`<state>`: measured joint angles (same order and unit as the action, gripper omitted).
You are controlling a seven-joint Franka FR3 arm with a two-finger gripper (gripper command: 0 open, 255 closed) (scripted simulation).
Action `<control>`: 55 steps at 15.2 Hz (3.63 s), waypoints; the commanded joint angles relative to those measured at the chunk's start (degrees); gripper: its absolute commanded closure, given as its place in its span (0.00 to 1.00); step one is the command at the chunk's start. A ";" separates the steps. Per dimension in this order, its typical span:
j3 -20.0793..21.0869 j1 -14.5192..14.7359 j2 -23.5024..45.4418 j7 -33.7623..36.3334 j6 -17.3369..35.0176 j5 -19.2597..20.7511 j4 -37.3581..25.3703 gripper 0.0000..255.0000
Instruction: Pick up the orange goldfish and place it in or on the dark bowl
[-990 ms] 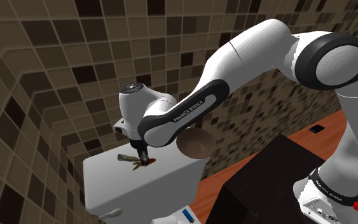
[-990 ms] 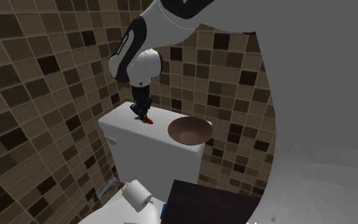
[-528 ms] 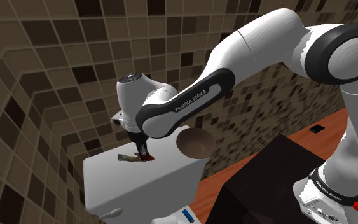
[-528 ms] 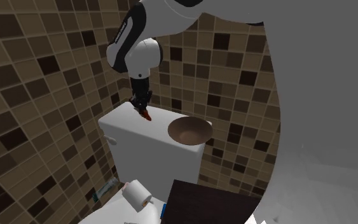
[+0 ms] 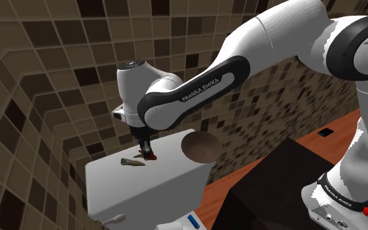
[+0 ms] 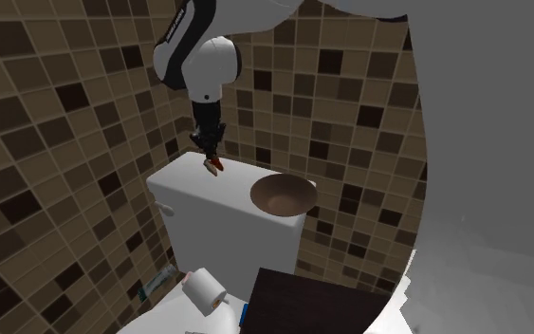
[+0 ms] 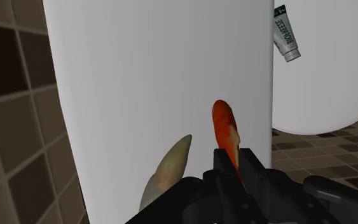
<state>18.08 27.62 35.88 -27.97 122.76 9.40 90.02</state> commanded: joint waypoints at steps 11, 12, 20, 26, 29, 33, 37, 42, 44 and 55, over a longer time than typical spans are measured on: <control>1.04 -4.68 -10.81 -3.74 -0.21 -2.94 10.37 1.00; 1.09 -5.70 -12.67 -4.72 0.72 -3.51 13.11 1.00; 0.28 -12.87 -26.42 -14.32 6.13 -8.57 31.72 1.00; -2.32 -17.12 -35.95 -23.40 8.20 -12.19 43.13 1.00; -2.37 -17.03 -34.35 -23.09 10.55 -11.71 43.92 1.00; -2.41 -16.98 -32.04 -22.61 13.65 -10.93 44.79 1.00; -2.54 -16.87 -29.56 -22.02 16.72 -10.01 45.46 1.00; -2.77 -16.72 -27.12 -21.41 19.51 -9.04 45.89 1.00; -2.77 -16.71 -27.11 -21.40 19.51 -9.04 45.88 1.00; -2.77 -16.71 -27.11 -21.40 19.50 -9.04 45.88 0.00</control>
<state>15.31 10.90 8.76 -49.38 142.26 0.36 135.90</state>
